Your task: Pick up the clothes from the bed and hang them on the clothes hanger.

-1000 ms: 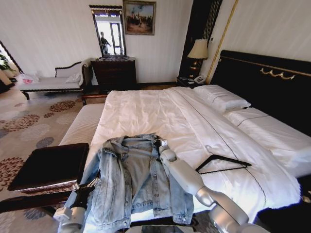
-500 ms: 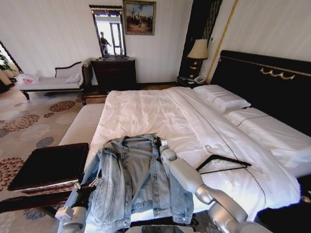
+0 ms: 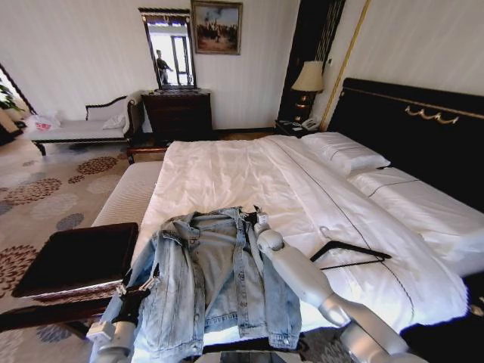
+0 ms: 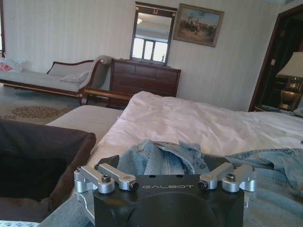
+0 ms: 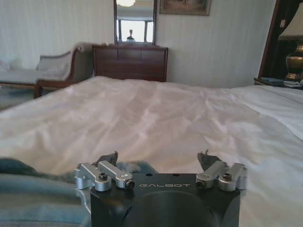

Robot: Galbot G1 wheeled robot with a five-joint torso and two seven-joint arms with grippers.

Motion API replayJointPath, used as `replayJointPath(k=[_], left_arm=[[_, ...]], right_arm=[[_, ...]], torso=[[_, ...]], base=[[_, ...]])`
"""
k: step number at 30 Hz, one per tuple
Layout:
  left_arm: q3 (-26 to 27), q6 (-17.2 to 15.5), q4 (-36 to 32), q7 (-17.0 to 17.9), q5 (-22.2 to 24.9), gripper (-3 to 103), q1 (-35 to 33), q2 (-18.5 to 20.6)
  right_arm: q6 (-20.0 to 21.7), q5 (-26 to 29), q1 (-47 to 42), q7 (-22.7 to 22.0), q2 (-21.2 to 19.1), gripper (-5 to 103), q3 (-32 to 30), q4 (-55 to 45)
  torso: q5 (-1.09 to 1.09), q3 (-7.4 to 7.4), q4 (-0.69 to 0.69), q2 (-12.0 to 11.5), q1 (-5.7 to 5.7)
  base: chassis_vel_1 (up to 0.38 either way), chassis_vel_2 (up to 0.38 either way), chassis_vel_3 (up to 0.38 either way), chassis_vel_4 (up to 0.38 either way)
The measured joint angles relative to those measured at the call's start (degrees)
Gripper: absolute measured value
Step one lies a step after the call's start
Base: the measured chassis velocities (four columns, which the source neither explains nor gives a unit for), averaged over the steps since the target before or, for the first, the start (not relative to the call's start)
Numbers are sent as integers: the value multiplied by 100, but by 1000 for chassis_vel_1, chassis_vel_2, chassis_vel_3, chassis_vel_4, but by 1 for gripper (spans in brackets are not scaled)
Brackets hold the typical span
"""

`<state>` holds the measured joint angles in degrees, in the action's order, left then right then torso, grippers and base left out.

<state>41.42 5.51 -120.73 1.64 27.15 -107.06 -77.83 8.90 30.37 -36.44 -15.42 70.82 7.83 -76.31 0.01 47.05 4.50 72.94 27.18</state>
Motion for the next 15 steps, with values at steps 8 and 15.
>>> replayJointPath(k=[8, 15], left_arm=[[-333, -482, 287, 251, 361, 100, 812, 453], [-890, -939, 593, 582, 668, 100, 1592, 787]], right_arm=[[41, 162, -448, -43, -668, 100, -57, -911], [62, 197, -447, -27, -634, 100, 108, -1038]], torso=[[-2, 0, 4, 1, 0], [0, 0, 0, 0, 0]], base=[[0, 0, 0, 0], [0, 0, 0, 0]])
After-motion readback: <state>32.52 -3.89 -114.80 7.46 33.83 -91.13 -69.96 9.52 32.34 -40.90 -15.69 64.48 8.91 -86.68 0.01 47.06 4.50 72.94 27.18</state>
